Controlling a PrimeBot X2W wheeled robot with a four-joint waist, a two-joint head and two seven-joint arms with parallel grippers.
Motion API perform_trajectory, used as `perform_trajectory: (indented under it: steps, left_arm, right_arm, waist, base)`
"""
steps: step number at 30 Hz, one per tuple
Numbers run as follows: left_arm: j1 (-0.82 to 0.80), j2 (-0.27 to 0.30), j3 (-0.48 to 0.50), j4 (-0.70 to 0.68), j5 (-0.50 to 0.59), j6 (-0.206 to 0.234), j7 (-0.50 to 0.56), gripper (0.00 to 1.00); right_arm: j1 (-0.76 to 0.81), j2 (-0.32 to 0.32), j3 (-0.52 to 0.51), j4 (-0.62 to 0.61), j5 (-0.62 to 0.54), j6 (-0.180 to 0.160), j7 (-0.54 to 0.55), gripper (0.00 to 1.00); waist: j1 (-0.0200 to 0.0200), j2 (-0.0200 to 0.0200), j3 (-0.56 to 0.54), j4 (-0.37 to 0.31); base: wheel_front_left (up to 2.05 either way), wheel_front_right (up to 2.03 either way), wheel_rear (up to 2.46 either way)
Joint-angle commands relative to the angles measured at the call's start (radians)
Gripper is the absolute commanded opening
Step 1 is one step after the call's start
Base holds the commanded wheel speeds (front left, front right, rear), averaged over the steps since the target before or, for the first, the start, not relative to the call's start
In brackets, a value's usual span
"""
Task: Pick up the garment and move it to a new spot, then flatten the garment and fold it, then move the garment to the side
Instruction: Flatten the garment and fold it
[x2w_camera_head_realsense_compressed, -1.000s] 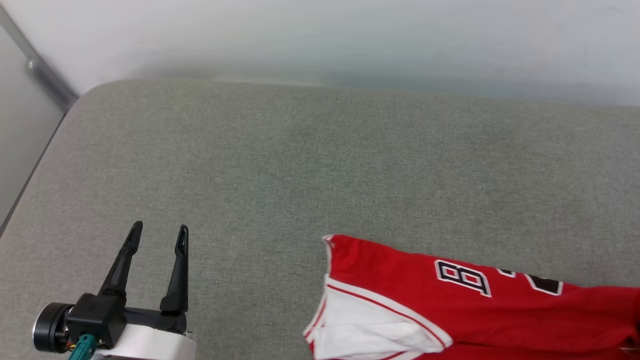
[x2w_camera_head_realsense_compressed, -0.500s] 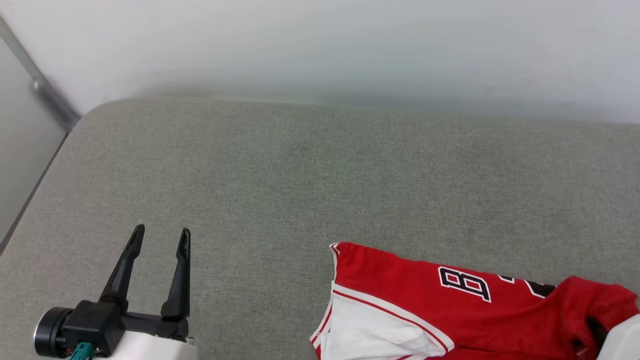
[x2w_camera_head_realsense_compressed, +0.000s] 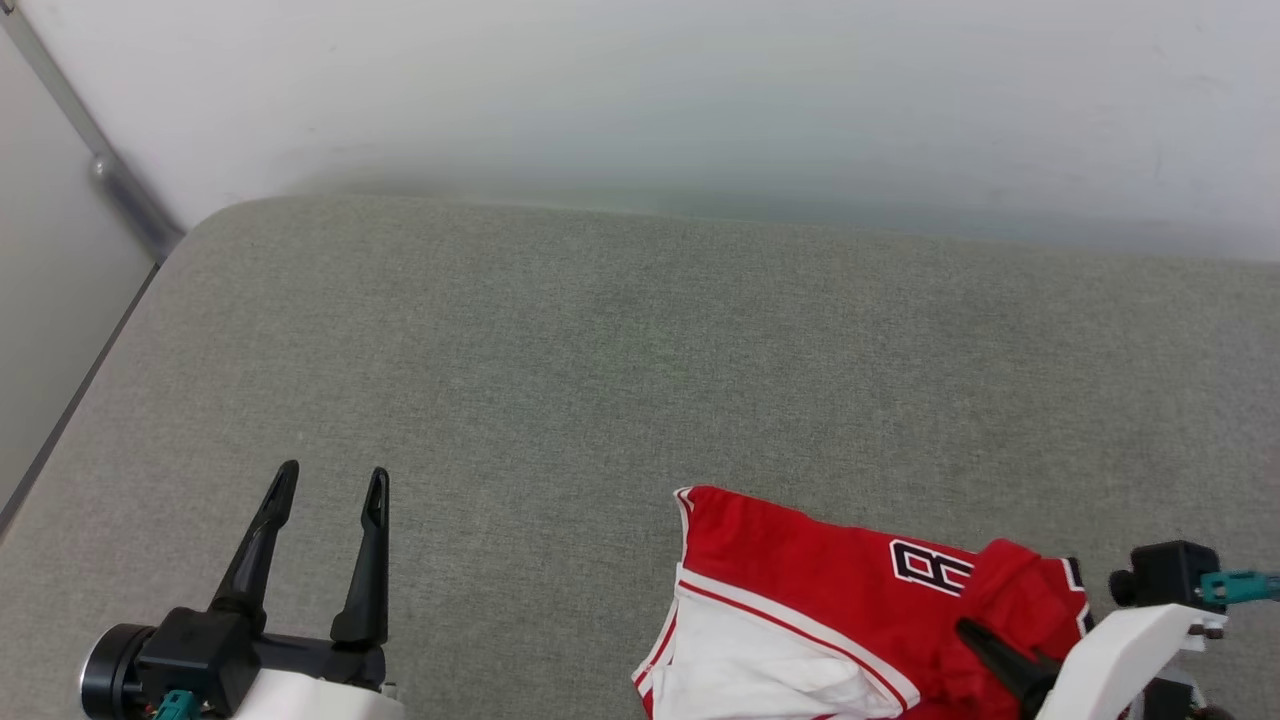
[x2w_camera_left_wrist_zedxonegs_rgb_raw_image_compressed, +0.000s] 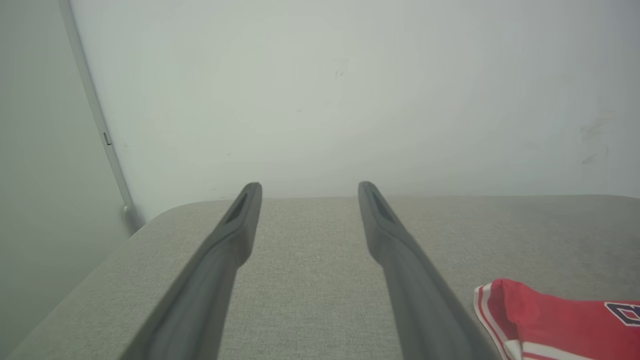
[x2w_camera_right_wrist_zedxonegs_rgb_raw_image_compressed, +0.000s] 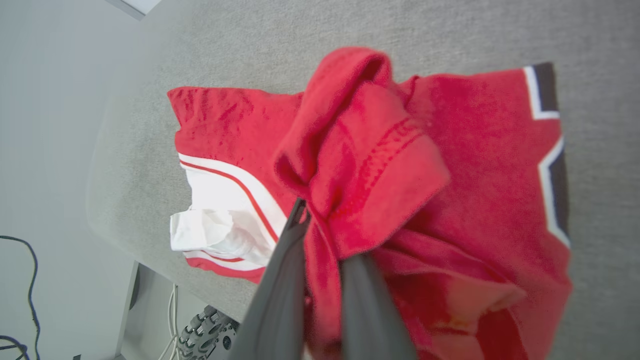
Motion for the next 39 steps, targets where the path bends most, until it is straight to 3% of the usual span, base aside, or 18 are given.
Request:
perform_trajectory:
  steps: [1,11,22,23,24,34,39]
  left_arm:
    - [-0.01,-0.003,0.0,0.002,-0.003,-0.002,-0.002,1.0]
    - [-0.017,0.002,-0.007,0.012,-0.004,-0.002,-0.002,1.0]
    - [-0.022,0.004,-0.013,0.016,-0.007,-0.002,-0.002,1.0]
    - [-0.021,0.004,-0.013,0.017,-0.007,-0.002,-0.002,1.0]
    - [-0.021,0.003,-0.013,0.017,-0.007,-0.002,-0.002,1.0]
    - [-0.008,0.0,-0.001,0.025,-0.005,-0.002,-0.002,1.0]
    - [-0.003,0.001,-0.003,0.02,-0.002,-0.002,-0.002,1.0]
  right_arm:
    - [-0.013,0.004,0.022,0.012,0.036,0.0,-0.013,0.0]
    - [-0.089,0.004,0.256,0.162,0.289,0.0,-0.167,0.0]
    - [-0.243,0.003,0.383,0.406,0.341,0.0,-0.324,0.0]
    - [-0.255,0.003,0.392,0.422,0.336,0.0,-0.336,0.27]
    - [-0.264,0.003,0.403,0.439,0.341,0.0,-0.342,1.0]
    - [-0.311,0.003,0.533,0.423,0.427,0.0,-0.375,1.0]
    - [-0.334,0.002,0.485,0.389,0.367,0.0,-0.358,1.0]
  waist:
    - [0.0,0.0,0.002,0.004]
    - [0.0,0.0,0.006,0.029]
    - [0.0,0.0,0.014,0.052]
    - [0.0,0.0,0.015,0.053]
    - [0.0,0.0,0.016,0.054]
    - [0.0,0.0,0.002,0.039]
    - [0.0,0.0,-0.009,0.013]
  base:
    - [0.0,0.0,0.0]
    - [0.0,0.0,0.0]
    - [0.0,0.0,0.0]
    - [0.0,0.0,0.0]
    - [0.0,0.0,0.0]
    - [0.0,0.0,0.0]
    - [0.0,0.0,0.0]
